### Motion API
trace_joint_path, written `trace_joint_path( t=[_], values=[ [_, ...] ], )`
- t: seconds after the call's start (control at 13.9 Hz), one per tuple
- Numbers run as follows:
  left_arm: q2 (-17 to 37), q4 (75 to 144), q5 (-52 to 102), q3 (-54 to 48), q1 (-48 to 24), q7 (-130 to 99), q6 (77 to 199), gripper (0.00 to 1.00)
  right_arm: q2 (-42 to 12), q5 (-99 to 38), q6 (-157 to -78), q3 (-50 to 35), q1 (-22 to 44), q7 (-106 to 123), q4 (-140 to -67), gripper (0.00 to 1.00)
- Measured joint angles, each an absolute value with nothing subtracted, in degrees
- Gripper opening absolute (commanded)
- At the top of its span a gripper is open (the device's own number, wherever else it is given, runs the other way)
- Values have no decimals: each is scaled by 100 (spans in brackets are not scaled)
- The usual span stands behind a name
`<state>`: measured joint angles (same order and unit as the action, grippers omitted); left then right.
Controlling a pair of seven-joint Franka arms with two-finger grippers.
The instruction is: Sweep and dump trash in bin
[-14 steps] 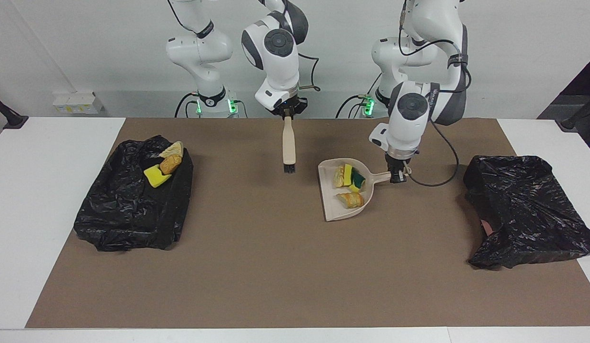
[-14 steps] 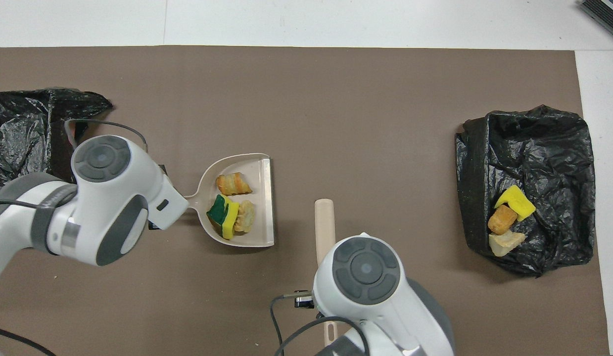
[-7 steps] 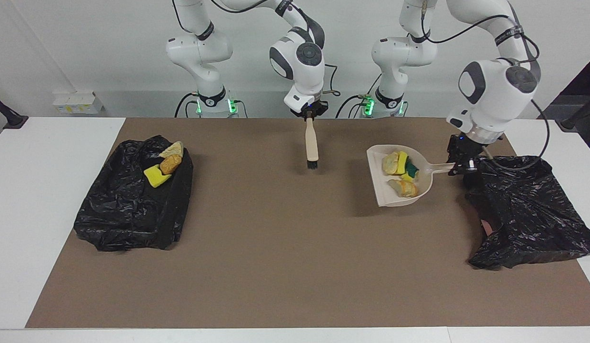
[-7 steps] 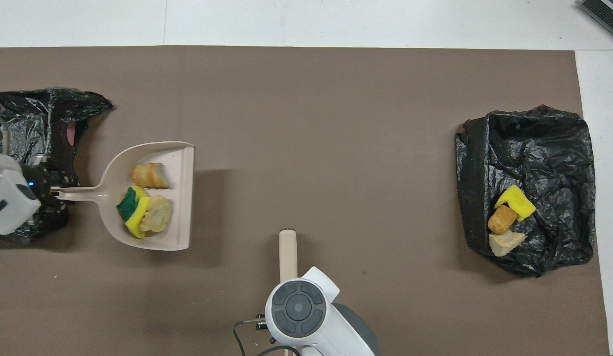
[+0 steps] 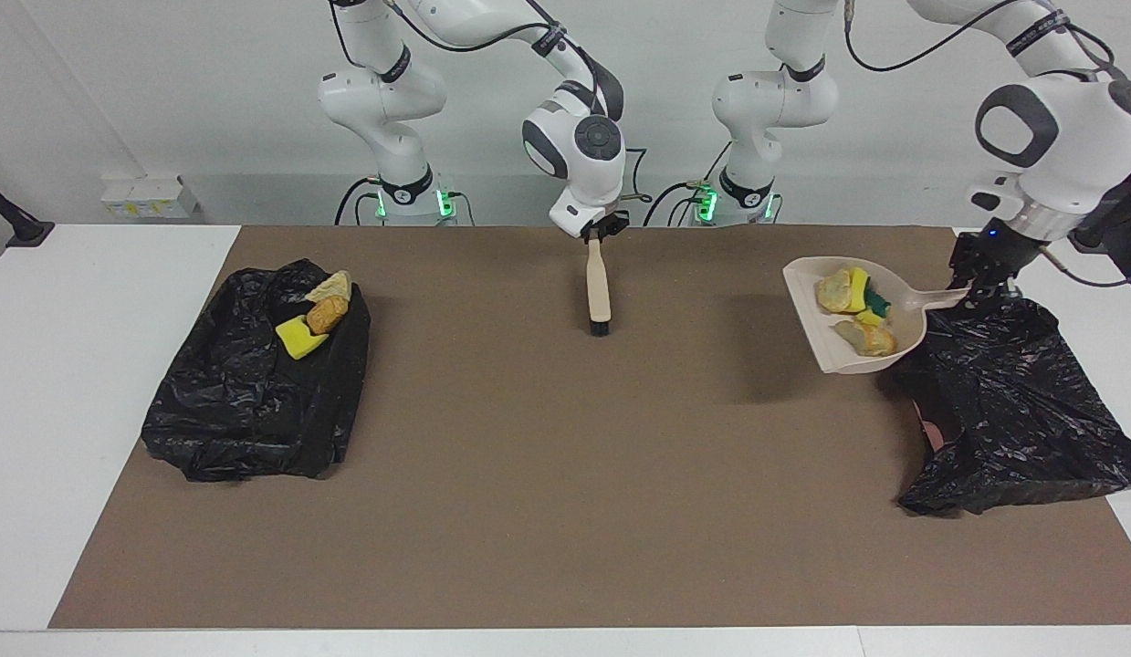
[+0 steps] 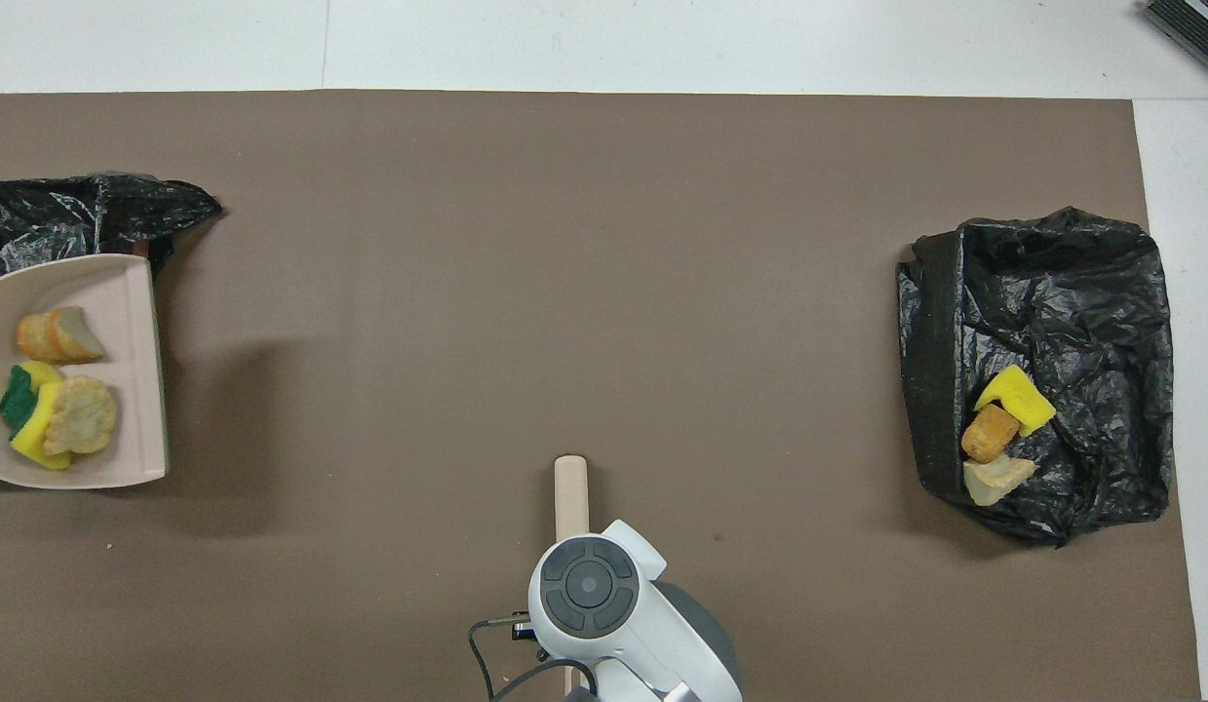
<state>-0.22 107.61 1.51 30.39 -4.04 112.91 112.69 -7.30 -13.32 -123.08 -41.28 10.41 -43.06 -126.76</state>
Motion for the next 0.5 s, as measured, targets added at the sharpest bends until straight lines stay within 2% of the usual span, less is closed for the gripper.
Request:
trace_joint_path(
  t=[0.22,0.43,0.5],
  values=[
    [416,10199,133,3453,-405,11520,11267,0,-747,-1332,-12455,-4127,1034,-4306,-12732,53],
    [941,9494,55,3596,-248,11602,11258,0,-788,-1314,-12475,-4121,1009,-4282,-12738,73],
    [1071,9356,-61,3597,-201,11604,11276,0,-800,-1281,-12485,-4116,1002,-4276,-12730,93]
  ],
)
